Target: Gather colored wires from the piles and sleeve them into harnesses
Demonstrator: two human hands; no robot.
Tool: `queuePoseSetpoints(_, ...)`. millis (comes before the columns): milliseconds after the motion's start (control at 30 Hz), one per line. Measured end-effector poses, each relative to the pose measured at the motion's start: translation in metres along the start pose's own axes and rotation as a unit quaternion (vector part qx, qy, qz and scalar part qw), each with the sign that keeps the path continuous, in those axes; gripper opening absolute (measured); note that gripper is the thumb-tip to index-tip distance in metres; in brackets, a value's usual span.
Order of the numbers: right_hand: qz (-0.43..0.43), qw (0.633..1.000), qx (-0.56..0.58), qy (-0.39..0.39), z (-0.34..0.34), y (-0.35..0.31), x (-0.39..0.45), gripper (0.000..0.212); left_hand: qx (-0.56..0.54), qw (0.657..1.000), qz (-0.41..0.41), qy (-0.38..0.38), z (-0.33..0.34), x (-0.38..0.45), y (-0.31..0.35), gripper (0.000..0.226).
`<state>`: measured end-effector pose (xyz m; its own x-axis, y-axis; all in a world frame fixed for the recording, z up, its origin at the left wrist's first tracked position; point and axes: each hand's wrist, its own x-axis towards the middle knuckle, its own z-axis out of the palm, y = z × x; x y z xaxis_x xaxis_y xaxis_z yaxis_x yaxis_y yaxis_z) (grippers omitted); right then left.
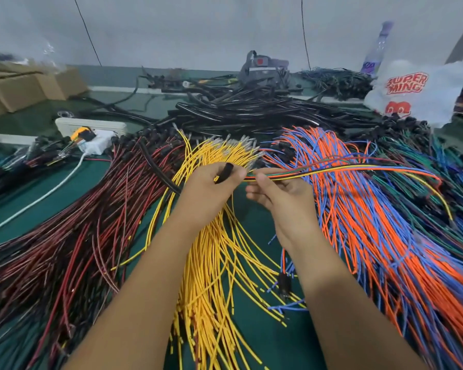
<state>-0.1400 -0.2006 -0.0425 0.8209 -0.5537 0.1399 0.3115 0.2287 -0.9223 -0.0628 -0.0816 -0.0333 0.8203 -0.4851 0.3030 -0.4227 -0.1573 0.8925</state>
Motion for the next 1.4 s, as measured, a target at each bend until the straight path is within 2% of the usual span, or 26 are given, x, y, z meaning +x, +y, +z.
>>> queuePoseSetpoints(167,0.003,0.999,-0.032,-0.010,0.000,-0.001,0.000,0.011,0.057,0.998,0.030,-0.022,-0.003,0.000,-0.002,0.017)
queuePoseSetpoints(333,-0.026,0.998,-0.057,0.008,0.000,0.002,0.000,0.012,-0.008,1.000,0.026,0.000,-0.006,0.001,0.000,0.011)
queuePoseSetpoints(567,-0.028,0.999,-0.036,0.022,0.000,0.003,0.000,0.013,0.004,1.000,0.022,0.009,-0.002,0.003,-0.001,0.012)
queuePoseSetpoints(767,-0.008,0.999,0.024,0.026,-0.001,0.001,0.001,0.009,-0.042,0.998,0.004,0.044,-0.001,0.005,-0.003,0.012)
queuePoseSetpoints(967,0.022,0.999,0.035,0.015,0.000,-0.001,0.003,0.011,-0.042,0.998,0.014,0.042,0.001,0.004,-0.002,0.013)
queuePoseSetpoints(1200,-0.025,0.999,0.015,0.015,0.002,-0.001,0.002,0.014,-0.084,0.996,-0.005,0.039,-0.010,0.002,-0.007,0.004)
queuePoseSetpoints(1400,-0.038,0.999,0.014,0.009,0.003,-0.002,0.000,0.017,-0.095,0.995,-0.006,0.034,-0.012,0.000,-0.005,0.005)
